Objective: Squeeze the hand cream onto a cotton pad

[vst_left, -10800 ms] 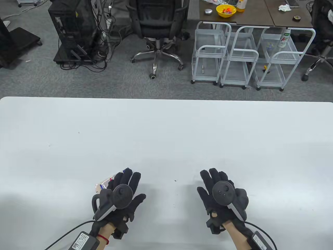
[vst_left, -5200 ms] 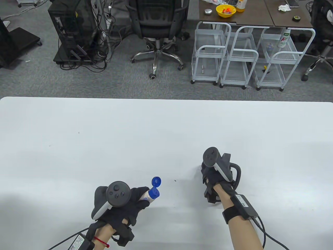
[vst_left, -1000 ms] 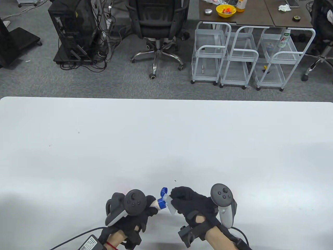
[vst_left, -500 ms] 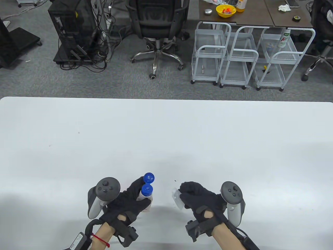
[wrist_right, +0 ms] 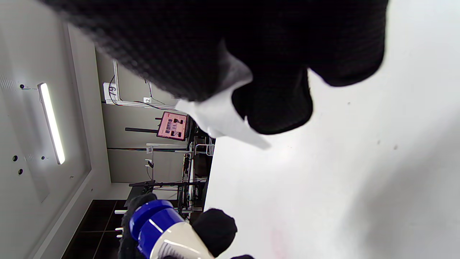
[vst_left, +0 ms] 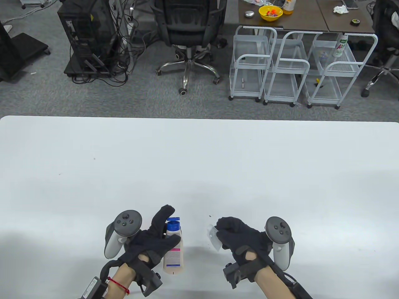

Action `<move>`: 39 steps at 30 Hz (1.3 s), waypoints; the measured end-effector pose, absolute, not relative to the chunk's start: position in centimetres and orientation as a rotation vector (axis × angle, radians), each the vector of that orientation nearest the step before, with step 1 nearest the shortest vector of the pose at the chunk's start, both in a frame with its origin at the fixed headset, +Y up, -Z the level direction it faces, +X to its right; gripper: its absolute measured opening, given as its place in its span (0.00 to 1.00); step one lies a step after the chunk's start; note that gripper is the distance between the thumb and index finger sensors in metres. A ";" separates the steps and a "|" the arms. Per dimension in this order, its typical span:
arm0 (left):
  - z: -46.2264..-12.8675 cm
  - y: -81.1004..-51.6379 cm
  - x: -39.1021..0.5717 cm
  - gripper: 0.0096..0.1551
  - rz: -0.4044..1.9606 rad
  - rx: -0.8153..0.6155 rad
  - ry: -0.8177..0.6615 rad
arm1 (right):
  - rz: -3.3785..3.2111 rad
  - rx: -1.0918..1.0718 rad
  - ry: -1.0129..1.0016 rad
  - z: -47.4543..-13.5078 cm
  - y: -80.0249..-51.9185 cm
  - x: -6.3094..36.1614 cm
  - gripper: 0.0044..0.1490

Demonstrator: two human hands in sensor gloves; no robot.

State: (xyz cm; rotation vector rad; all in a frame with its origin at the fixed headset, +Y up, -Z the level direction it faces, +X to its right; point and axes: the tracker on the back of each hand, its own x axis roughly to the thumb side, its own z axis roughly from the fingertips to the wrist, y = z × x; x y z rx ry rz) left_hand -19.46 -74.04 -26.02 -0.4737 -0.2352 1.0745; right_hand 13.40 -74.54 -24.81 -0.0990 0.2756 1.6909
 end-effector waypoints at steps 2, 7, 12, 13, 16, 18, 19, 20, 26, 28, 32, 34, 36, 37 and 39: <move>-26.1 -74.0 -19.6 0.42 1.064 -0.446 -0.212 | 1.691 -0.102 0.276 -24.8 -74.6 13.5 0.23; -26.0 -73.5 -19.8 0.38 1.006 -0.340 -0.181 | 1.691 -0.110 0.279 -24.9 -74.6 13.6 0.23; -25.8 -73.2 -19.8 0.36 0.985 -0.326 -0.180 | 1.696 -0.116 0.284 -25.0 -74.7 13.6 0.23; -25.8 -73.2 -19.8 0.36 0.971 -0.320 -0.185 | 1.698 -0.117 0.287 -25.0 -74.7 13.6 0.23; -25.7 -73.1 -19.5 0.36 0.955 -0.327 -0.202 | 1.699 -0.117 0.288 -25.0 -74.7 13.6 0.23; -25.6 -73.0 -19.4 0.36 0.938 -0.311 -0.208 | 1.700 -0.115 0.289 -25.1 -74.7 13.6 0.23; -25.6 -73.0 -19.3 0.37 0.933 -0.308 -0.209 | 1.701 -0.114 0.290 -25.1 -74.8 13.6 0.23; -25.6 -73.0 -19.3 0.37 0.930 -0.311 -0.206 | 1.701 -0.112 0.293 -25.1 -74.8 13.6 0.23; -26.2 -72.9 -19.7 0.49 0.875 -0.294 -0.210 | 1.673 0.018 0.300 -26.4 -74.6 14.1 0.23; -26.4 -72.9 -20.2 0.48 0.867 -0.282 -0.167 | 1.730 0.033 0.277 -27.0 -74.5 14.6 0.23; -26.7 -73.0 -21.0 0.37 0.848 -0.271 -0.110 | 1.903 0.002 0.214 -28.2 -74.6 16.1 0.22; -26.8 -72.9 -21.2 0.37 0.800 -0.254 -0.097 | 1.993 -0.036 0.192 -28.7 -74.8 16.7 0.22; -26.8 -72.7 -21.3 0.35 0.747 -0.233 -0.079 | 2.072 -0.056 0.183 -29.3 -74.9 17.2 0.22; -26.8 -72.7 -21.4 0.34 0.731 -0.232 -0.067 | 2.108 -0.068 0.201 -29.5 -75.0 17.4 0.22; -26.7 -72.7 -21.4 0.33 0.706 -0.224 -0.054 | 2.129 -0.113 0.224 -29.8 -75.4 17.8 0.22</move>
